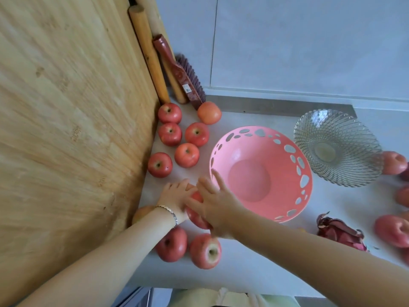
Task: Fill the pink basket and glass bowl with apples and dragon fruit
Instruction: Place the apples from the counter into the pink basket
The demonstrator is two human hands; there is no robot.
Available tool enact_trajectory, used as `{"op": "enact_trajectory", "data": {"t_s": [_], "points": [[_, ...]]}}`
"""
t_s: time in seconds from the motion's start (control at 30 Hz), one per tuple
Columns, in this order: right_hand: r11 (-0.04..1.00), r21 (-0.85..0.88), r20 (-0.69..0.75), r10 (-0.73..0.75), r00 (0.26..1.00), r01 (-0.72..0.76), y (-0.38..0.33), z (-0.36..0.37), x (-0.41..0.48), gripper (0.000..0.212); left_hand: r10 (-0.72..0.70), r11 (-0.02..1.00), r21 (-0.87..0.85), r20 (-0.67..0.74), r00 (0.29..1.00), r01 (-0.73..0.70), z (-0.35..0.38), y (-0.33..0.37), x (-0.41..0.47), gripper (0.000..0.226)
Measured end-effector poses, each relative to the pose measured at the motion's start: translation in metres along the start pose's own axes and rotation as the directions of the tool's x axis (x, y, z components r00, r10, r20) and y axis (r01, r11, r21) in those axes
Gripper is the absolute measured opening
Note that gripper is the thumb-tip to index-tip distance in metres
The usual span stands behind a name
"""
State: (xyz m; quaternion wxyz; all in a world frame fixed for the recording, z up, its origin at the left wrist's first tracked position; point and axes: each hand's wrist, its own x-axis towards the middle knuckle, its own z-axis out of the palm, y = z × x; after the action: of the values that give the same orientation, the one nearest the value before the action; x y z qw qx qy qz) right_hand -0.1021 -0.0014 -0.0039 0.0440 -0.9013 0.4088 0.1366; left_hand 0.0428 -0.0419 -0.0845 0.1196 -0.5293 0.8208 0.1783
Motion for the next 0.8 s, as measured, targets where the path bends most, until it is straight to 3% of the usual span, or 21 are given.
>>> {"op": "enact_trajectory", "data": {"t_s": [0.07, 0.17, 0.27, 0.33, 0.37, 0.5, 0.63, 0.7, 0.8], "points": [[0.964, 0.246, -0.089, 0.126, 0.988, -0.101, 0.015, -0.019, -0.008, 0.087, -0.022, 0.999, -0.026, -0.040, 0.999, 0.021, -0.003, 0.002, 0.003, 0.052], [0.713, 0.664, -0.124, 0.404, 0.906, -0.227, 0.053, -0.034, -0.027, 0.086, -0.068, 0.991, -0.124, -0.131, 0.989, 0.052, -0.014, 0.003, 0.001, 0.065], [0.547, 0.718, 0.016, 0.605, 0.796, -0.430, 0.102, -0.014, -0.033, 0.085, -0.232, 0.904, -0.426, -0.436, 0.869, 0.028, -0.040, 0.015, -0.005, 0.070], [0.509, 0.676, 0.094, 0.658, 0.748, -0.532, 0.127, 0.010, -0.033, 0.087, -0.246, 0.876, -0.473, -0.597, 0.763, -0.088, -0.060, 0.028, -0.003, 0.067], [0.502, 0.651, 0.133, 0.663, 0.737, -0.569, 0.136, 0.021, -0.033, 0.087, -0.233, 0.863, -0.488, -0.615, 0.753, -0.131, -0.069, 0.037, 0.000, 0.067], [0.557, 0.580, 0.245, 0.577, 0.779, -0.595, 0.158, 0.054, -0.027, 0.089, -0.079, 0.859, -0.475, -0.491, 0.868, -0.191, -0.084, 0.071, 0.021, 0.068], [0.581, 0.569, 0.241, 0.559, 0.794, -0.582, 0.167, 0.063, -0.017, 0.091, 0.016, 0.949, -0.305, -0.210, 0.978, -0.081, -0.068, 0.102, 0.054, 0.071], [0.585, 0.580, 0.232, 0.548, 0.803, -0.567, 0.173, 0.066, -0.014, 0.089, 0.032, 0.989, -0.141, -0.105, 0.994, -0.047, -0.061, 0.112, 0.072, 0.072], [0.591, 0.605, 0.236, 0.507, 0.829, -0.534, 0.181, 0.074, -0.018, 0.090, -0.002, 0.999, -0.034, -0.071, 0.997, 0.000, -0.053, 0.117, 0.091, 0.072]]}}
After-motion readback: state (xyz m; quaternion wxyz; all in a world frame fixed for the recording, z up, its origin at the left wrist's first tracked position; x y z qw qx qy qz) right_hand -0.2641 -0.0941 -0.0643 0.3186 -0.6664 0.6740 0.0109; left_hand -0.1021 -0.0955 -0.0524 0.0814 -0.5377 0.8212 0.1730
